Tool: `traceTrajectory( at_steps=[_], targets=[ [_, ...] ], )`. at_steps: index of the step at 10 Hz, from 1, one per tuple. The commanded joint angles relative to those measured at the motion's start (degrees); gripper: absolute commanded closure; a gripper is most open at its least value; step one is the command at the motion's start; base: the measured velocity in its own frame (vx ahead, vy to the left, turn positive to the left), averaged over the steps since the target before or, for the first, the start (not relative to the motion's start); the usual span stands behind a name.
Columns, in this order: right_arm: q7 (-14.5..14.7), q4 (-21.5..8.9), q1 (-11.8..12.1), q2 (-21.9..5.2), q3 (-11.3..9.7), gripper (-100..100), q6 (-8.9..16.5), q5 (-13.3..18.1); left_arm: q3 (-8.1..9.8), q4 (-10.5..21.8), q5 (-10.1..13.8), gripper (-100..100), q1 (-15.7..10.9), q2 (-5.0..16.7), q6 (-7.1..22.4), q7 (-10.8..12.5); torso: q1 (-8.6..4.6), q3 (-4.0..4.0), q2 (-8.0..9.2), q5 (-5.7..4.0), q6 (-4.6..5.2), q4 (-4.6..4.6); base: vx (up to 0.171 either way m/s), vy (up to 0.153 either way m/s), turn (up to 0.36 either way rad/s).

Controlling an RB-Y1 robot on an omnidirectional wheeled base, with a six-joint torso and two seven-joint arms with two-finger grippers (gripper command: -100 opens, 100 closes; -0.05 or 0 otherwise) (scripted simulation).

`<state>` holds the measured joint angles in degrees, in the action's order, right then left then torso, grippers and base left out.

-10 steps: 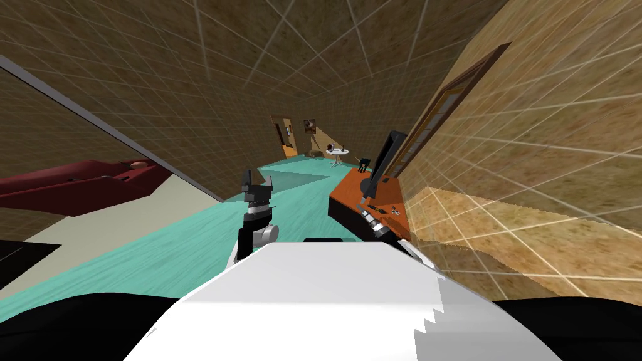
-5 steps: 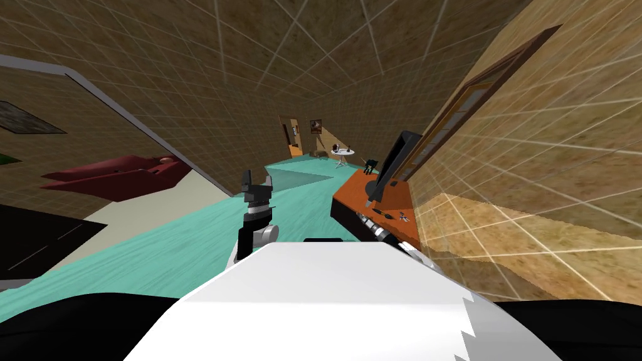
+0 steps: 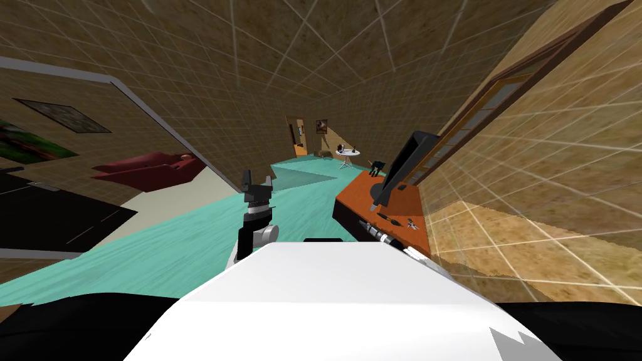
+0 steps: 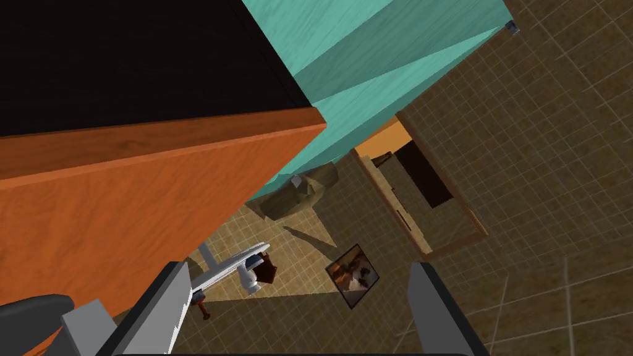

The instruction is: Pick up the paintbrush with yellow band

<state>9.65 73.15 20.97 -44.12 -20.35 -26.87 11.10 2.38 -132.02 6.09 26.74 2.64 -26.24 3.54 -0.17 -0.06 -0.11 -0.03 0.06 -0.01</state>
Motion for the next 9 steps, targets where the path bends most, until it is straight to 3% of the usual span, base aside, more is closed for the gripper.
traceTrajectory(
  at_steps=[1, 2, 3, 4, 5, 6, 7, 9],
  targets=[
    [1.24, -2.86, -0.57, -2.09, -2.39, -100, 1.53, 1.26, 0.00, 0.00, 0.00, 0, 0.00, 0.00, 0.00, 0.00, 0.00, 0.00, 0.00, 0.00, 0.00, 0.00, 0.031, -0.022, 0.131],
    [2.38, -5.65, -1.36, -3.72, -4.26, -100, 2.17, 2.38, 0.00, 0.00, 0.00, 0, -0.01, 0.00, 0.00, 0.00, -0.03, 0.00, -0.01, 0.00, -0.03, 0.00, 0.056, -0.030, 0.189],
    [2.38, -6.78, -1.36, -3.72, -4.50, -100, 2.17, 2.38, 0.00, 0.00, 0.00, 0, 0.00, 0.00, 0.00, 0.00, -0.06, -0.04, -0.09, 0.01, -0.03, -0.01, 0.055, -0.026, 0.132],
    [3.51, -9.21, -2.15, -5.27, -6.57, -100, 2.82, 3.50, 0.00, 0.00, 0.00, 0, 0.00, 0.00, 0.00, 0.00, -0.03, -0.05, -0.09, -0.02, -0.01, -0.02, 0.051, -0.027, 0.157],
    [3.51, -10.34, -2.15, -5.27, -6.57, -100, 2.82, 3.50, 0.00, 0.00, 0.00, 0, 0.00, 0.00, 0.00, 0.00, -0.04, -0.05, -0.10, 0.00, -0.03, -0.01, 0.037, -0.029, 0.074],
    [4.63, -13.16, -2.94, -6.72, -8.59, -100, 3.46, 4.62, 0.00, 0.00, 0.00, 0, 0.00, 0.00, 0.00, 0.00, -0.03, -0.03, -0.04, -0.02, 0.02, -0.01, 0.037, -0.033, 0.112],
    [4.63, -13.52, -2.94, -6.72, -8.59, -100, 3.46, 4.62, 0.00, 0.00, 0.00, 0, 0.00, 0.00, 0.00, 0.00, -0.06, -0.02, -0.04, 0.01, -0.02, 0.00, 0.036, -0.032, 0.086],
    [6.82, -17.84, -4.52, -9.28, -12.39, -100, 4.71, 6.79, 0.00, 0.00, 0.00, 0, 0.00, 0.00, 0.00, 0.00, -0.05, -0.04, -0.09, -0.01, -0.02, -0.01, 0.068, -0.050, 0.143]
  ],
)
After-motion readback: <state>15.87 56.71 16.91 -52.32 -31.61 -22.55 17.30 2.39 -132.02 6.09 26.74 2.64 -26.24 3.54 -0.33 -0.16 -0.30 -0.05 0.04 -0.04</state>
